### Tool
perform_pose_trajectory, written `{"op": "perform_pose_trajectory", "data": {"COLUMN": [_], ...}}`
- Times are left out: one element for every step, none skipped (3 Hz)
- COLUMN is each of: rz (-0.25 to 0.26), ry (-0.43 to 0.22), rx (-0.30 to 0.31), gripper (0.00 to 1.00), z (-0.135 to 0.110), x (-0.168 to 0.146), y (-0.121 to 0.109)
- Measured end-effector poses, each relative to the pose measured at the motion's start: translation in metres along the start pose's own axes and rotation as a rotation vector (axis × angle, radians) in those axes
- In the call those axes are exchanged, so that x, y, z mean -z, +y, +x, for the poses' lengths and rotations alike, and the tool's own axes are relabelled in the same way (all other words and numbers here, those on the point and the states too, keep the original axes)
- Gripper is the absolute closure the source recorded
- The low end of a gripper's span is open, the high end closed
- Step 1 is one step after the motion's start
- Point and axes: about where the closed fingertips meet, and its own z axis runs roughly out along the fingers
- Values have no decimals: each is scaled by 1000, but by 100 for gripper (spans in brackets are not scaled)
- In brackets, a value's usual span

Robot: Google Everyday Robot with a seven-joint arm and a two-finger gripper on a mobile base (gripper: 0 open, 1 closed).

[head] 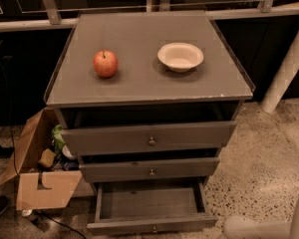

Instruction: Open bottom drawer

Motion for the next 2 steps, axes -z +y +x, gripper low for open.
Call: {"op": "perform_pose_trajectory", "data": {"rz": [16,58], "ry": [-15,-30], "rx": [55,146], "gripper": [0,0], "z": [-30,-90], "x": [7,25], "y": [-3,-13]}}
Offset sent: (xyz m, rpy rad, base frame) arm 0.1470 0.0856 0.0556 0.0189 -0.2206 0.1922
